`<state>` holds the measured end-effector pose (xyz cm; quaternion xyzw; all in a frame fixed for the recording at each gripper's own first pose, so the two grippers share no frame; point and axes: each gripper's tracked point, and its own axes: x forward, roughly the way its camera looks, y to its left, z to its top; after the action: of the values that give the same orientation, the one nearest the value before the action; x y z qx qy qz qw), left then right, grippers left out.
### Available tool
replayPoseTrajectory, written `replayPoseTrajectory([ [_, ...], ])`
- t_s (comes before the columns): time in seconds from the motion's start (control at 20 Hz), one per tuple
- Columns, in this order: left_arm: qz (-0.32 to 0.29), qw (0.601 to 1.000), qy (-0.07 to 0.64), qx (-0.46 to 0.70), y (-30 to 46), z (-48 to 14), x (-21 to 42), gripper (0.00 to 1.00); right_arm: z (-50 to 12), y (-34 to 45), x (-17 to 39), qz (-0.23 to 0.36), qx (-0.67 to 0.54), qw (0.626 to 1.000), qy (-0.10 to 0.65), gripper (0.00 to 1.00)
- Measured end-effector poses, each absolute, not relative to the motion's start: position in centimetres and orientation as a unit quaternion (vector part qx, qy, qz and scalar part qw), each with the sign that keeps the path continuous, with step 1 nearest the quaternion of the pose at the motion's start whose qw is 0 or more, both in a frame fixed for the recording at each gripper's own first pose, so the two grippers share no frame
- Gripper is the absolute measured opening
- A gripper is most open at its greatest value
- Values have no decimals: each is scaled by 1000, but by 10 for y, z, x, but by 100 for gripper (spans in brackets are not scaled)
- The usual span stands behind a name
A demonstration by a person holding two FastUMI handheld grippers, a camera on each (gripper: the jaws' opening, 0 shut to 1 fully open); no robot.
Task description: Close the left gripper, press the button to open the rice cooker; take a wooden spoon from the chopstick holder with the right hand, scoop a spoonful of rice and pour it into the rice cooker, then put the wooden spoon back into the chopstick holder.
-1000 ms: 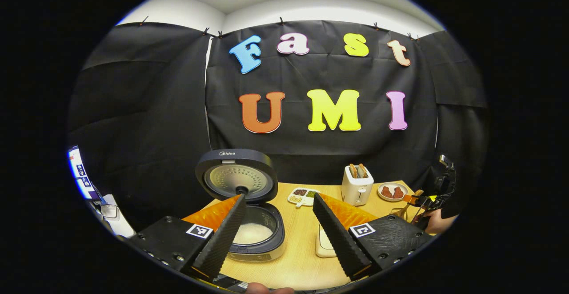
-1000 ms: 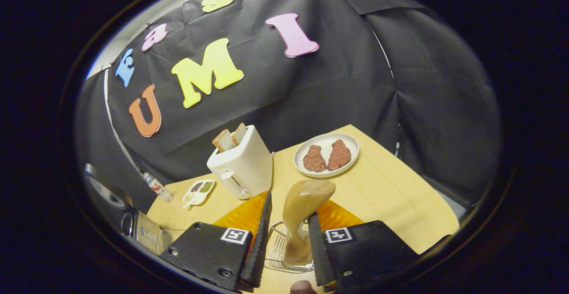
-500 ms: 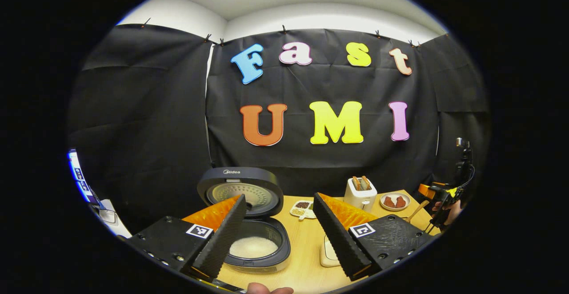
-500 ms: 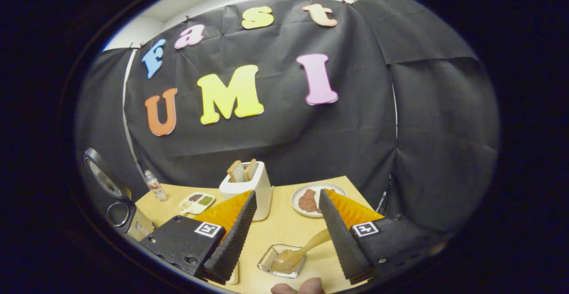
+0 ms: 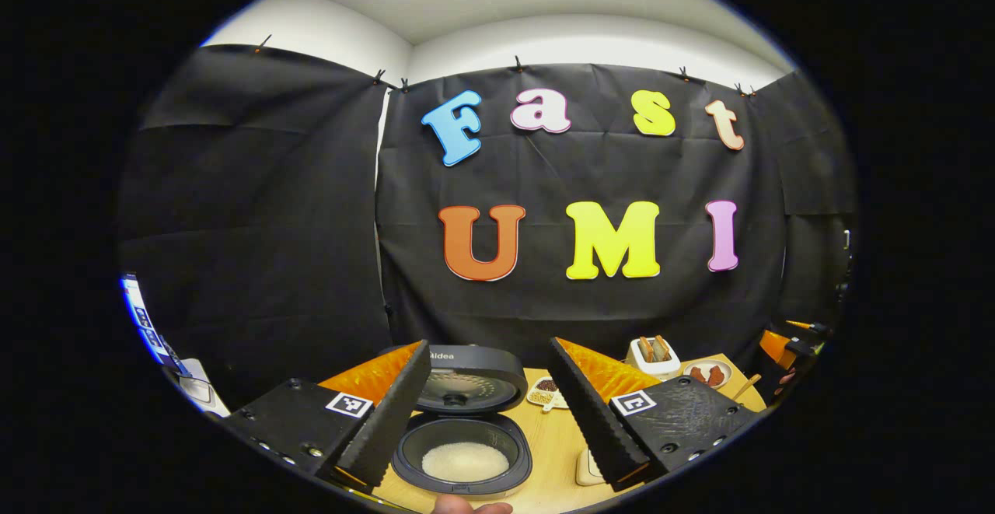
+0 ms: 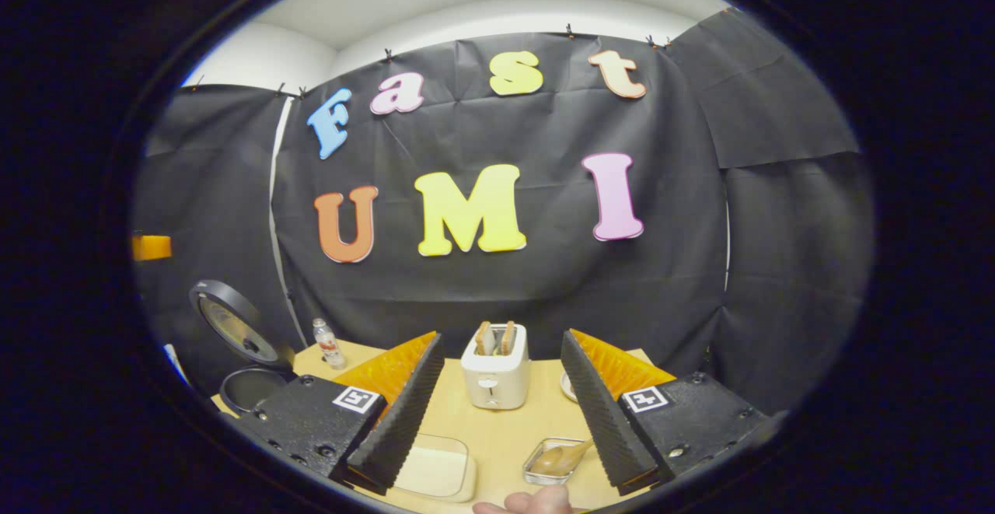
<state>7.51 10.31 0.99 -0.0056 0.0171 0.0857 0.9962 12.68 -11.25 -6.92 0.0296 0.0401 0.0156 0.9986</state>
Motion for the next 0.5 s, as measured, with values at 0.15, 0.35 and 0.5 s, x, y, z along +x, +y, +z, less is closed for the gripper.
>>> replayPoseTrajectory([
  [0.15,95,995,31,-2,124,-3,99,96,-49,-100,106,16,25,999,23,96],
  [0.35,102,993,56,-9,152,-10,133,96,-50,-84,87,22,28,999,33,96],
  [0.5,103,992,77,-10,168,-18,157,96,-51,-82,74,13,22,999,37,95],
])
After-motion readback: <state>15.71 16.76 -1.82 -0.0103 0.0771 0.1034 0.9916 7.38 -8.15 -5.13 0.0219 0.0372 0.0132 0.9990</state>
